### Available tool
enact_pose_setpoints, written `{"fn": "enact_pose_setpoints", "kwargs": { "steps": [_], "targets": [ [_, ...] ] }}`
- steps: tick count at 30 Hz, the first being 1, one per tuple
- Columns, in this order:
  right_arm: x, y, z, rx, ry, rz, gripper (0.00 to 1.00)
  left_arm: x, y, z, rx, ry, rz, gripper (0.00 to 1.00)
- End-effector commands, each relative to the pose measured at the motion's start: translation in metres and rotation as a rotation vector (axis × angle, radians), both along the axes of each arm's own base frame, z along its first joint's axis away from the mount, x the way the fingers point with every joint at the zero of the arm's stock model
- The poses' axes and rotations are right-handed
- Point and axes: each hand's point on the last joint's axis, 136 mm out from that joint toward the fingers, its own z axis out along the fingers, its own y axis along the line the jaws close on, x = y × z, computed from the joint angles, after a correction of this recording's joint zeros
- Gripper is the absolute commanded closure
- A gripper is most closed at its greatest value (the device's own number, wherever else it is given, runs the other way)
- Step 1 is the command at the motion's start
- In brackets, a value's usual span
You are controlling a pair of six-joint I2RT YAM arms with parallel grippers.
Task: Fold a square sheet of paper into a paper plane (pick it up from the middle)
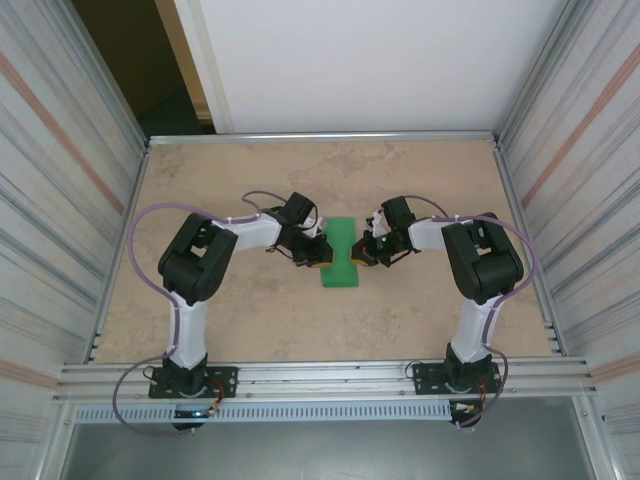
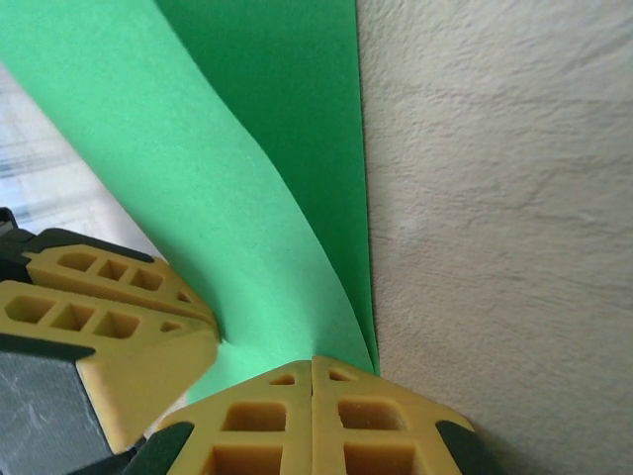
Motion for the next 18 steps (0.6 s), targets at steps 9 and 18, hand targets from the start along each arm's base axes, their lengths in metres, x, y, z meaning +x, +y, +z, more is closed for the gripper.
{"fn": "enact_pose_setpoints", "kwargs": {
  "steps": [9, 18],
  "targets": [
    [-0.049, -0.053, -0.084, -0.327, 0.192, -0.026, 0.97, 0.008, 0.029, 0.042, -0.061, -0.084, 0.046, 0.84],
    [-0.049, -0.054, -0.084, -0.333, 0.197, -0.024, 0.98, 0.004, -0.029, 0.040, -0.151, -0.098, -0.053, 0.84]
  ]
}}
